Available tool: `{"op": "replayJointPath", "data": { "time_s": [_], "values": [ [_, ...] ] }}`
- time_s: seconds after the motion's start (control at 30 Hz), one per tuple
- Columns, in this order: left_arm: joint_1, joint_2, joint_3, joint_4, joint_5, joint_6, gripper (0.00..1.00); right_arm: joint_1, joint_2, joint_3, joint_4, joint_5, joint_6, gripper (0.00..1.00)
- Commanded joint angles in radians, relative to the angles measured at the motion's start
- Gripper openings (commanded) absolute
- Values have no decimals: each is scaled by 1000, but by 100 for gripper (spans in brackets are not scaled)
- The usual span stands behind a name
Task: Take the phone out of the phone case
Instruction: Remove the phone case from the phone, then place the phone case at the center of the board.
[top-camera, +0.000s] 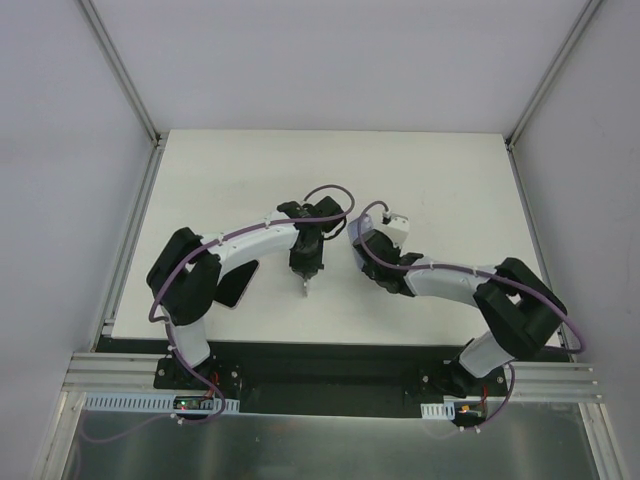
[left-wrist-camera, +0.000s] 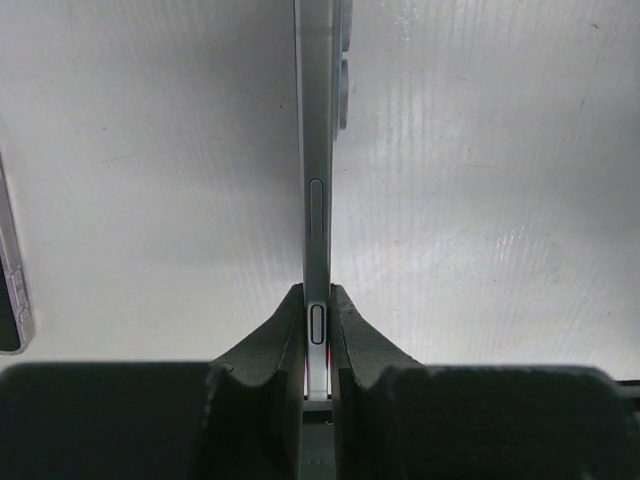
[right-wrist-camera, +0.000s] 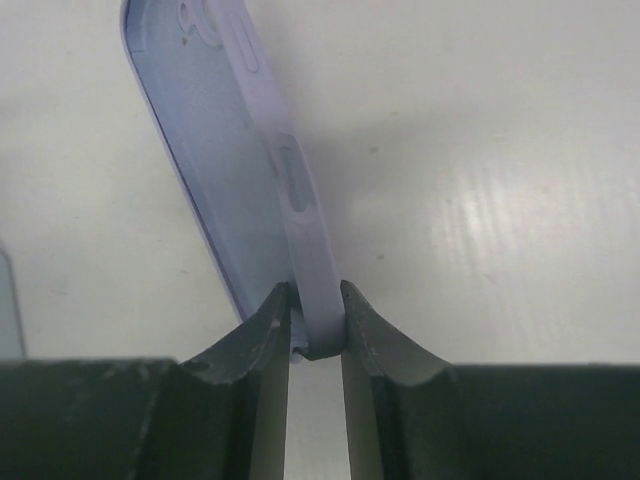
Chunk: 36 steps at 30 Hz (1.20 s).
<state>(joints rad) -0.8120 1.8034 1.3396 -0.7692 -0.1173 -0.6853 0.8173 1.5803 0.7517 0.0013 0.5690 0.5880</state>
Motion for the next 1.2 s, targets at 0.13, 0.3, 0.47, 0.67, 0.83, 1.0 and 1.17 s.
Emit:
{"op": "replayJointPath", "data": {
  "time_s": [0.13, 0.3, 0.47, 0.67, 0.83, 1.0, 1.17],
  "values": [
    [20, -87, 47, -45, -77, 16, 0, -110, -117, -89, -259, 43, -106, 1],
    [63, -73, 122, -45, -107, 59, 0, -214, -172, -65, -258, -73, -140, 1],
    [120, -10, 263, -48, -163, 128, 0, -369, -184, -3, -264, -156, -201, 1],
    [165, 164, 513, -70, -307, 202, 0, -590, -146, 66, -247, -319, -237, 1],
    [181, 368, 740, -91, -380, 260, 0, -730, -59, 141, -224, -452, -252, 1],
    [204, 542, 960, -128, -432, 331, 0, -759, 93, 286, -173, -654, -223, 1],
    [226, 596, 1001, -134, -536, 388, 0, -716, 233, 432, -115, -759, -172, 1]
  ]
}}
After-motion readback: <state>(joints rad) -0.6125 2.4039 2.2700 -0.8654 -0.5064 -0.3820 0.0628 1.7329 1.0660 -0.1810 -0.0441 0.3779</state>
